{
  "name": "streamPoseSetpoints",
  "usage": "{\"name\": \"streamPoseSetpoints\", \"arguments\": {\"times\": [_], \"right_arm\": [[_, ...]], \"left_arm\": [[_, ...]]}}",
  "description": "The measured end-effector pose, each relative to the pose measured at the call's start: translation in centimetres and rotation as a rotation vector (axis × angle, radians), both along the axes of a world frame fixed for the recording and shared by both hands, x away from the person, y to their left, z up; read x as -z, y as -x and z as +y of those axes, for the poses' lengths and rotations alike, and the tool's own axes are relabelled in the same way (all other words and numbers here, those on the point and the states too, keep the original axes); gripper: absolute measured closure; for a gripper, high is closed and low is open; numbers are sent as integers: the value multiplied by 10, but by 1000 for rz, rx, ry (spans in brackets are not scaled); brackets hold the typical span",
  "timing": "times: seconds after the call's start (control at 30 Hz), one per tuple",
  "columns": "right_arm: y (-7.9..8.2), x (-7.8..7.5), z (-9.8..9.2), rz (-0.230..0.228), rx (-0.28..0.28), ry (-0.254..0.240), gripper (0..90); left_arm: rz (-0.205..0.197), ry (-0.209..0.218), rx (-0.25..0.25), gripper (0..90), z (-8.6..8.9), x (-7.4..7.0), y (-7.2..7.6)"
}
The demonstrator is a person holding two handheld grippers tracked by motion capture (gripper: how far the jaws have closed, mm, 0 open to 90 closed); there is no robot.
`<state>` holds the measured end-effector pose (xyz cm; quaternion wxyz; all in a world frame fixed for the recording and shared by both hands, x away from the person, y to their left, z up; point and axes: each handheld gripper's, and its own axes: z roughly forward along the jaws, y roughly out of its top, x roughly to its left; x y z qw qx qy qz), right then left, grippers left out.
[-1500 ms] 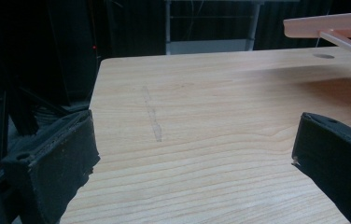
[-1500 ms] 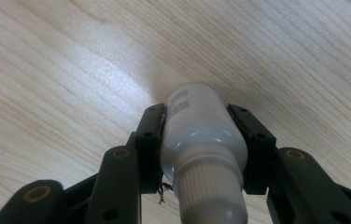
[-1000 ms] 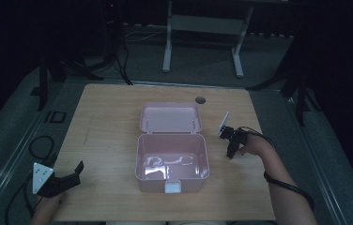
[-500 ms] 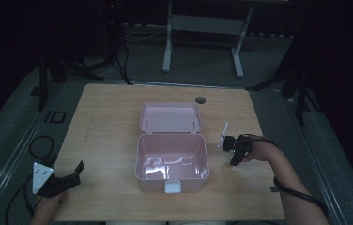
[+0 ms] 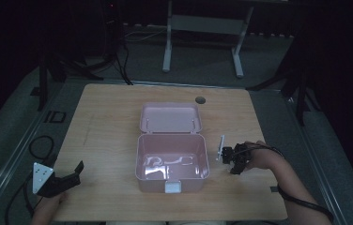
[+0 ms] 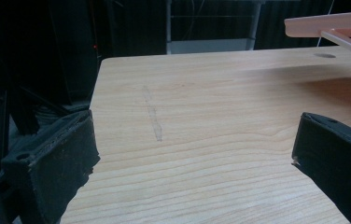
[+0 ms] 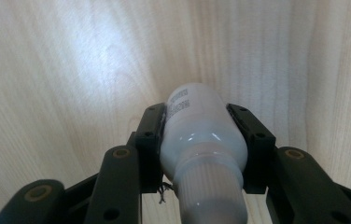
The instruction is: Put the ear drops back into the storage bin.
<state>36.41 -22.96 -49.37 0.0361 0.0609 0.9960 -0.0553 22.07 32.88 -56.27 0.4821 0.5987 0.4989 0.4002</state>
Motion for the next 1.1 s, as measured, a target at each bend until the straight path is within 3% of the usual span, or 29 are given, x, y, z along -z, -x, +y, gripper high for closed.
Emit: {"name": "streamPoseSetpoints", "arguments": {"times": [0.33,0.6,0.73,1.1], "right_arm": [[14,-6,4,-7,-77,45,595],[20,-19,10,4,-87,65,595],[22,-29,14,21,-74,54,595],[39,-59,31,14,-133,34,595]], "left_arm": [[1,0,-1,4,0,0,0],[0,0,-2,4,0,0,0],[-1,0,-2,4,0,0,0],[-2,1,-3,4,0,0,0]]}}
